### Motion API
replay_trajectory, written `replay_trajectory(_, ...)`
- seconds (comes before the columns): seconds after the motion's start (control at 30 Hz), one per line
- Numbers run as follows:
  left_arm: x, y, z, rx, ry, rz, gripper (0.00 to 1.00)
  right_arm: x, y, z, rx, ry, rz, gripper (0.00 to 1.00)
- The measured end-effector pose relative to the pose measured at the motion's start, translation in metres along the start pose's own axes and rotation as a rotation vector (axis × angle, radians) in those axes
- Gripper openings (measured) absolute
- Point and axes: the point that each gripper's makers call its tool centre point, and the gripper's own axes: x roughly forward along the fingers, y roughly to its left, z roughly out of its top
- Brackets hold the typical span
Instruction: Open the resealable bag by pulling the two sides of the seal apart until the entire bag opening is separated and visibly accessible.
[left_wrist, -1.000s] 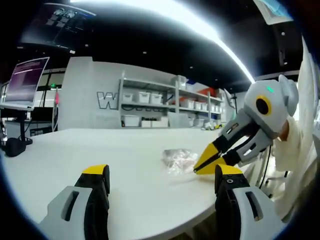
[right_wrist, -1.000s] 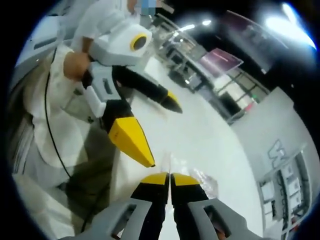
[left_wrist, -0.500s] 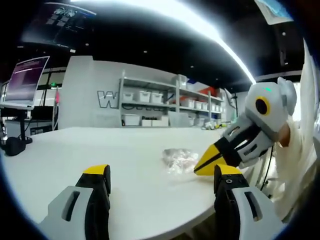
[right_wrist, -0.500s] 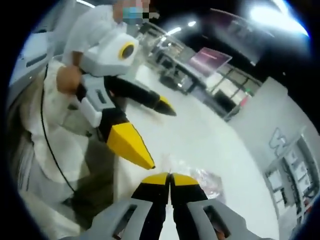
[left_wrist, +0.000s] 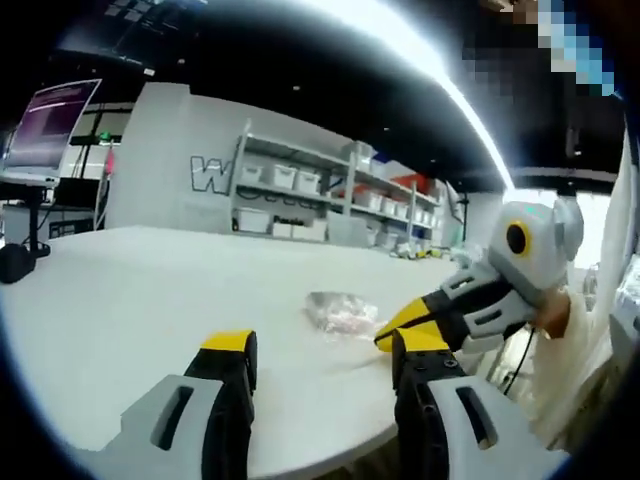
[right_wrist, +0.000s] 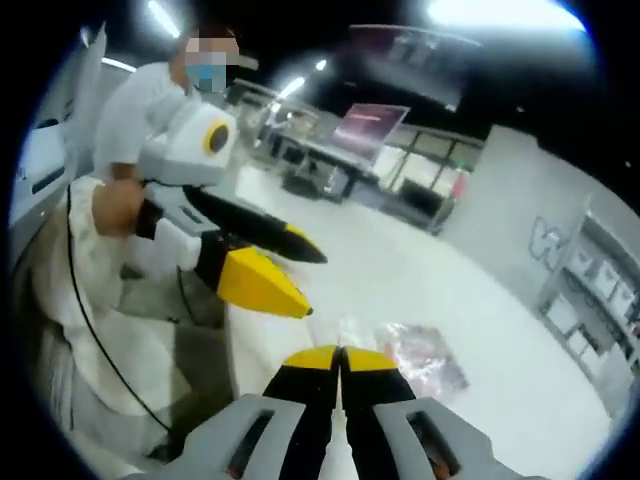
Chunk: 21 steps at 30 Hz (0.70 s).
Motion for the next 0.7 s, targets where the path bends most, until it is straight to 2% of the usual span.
replay_trajectory(0.07,-0.001,-0.006,-0.003,-0.064,0.016,-0.025,0.39,0.000,0.002,0.000,0.033,-0.013,0.011,0.00)
replay_trajectory(0.1,0.001,-0.005,-0.001,-0.064,0.005,-0.032,0.32,0.000,0.004,-0.001,0.031,-0.011,0.021,0.00)
replay_trajectory(0.13,0.001,-0.005,-0.001,-0.067,0.003,-0.032,0.31,0.000,0.004,-0.002,0.032,-0.010,0.021,0.00)
replay_trajectory(0.37,0.004,-0.005,-0.004,-0.083,0.014,-0.030,0.32,0.001,0.002,0.003,0.058,-0.047,0.007,0.00)
replay_trajectory(0.4,0.004,-0.007,-0.004,-0.101,0.010,-0.037,0.28,0.002,0.000,0.005,0.075,-0.058,0.001,0.00)
replay_trajectory(0.43,0.005,-0.012,-0.008,-0.112,0.040,-0.071,0.24,0.002,-0.001,0.007,0.089,-0.066,-0.002,0.00)
replay_trajectory(0.47,0.006,-0.012,-0.009,-0.123,0.042,-0.073,0.22,0.003,-0.001,0.008,0.098,-0.071,-0.001,0.00)
replay_trajectory(0.57,0.008,-0.011,-0.009,-0.121,0.040,-0.069,0.21,0.004,-0.001,0.009,0.117,-0.082,-0.005,0.00)
replay_trajectory(0.63,0.010,-0.010,-0.009,-0.140,0.039,-0.071,0.21,0.005,-0.001,0.011,0.141,-0.099,-0.011,0.00)
replay_trajectory(0.7,0.011,-0.012,-0.010,-0.202,0.045,-0.080,0.21,0.004,-0.001,0.011,0.161,-0.112,-0.014,0.00)
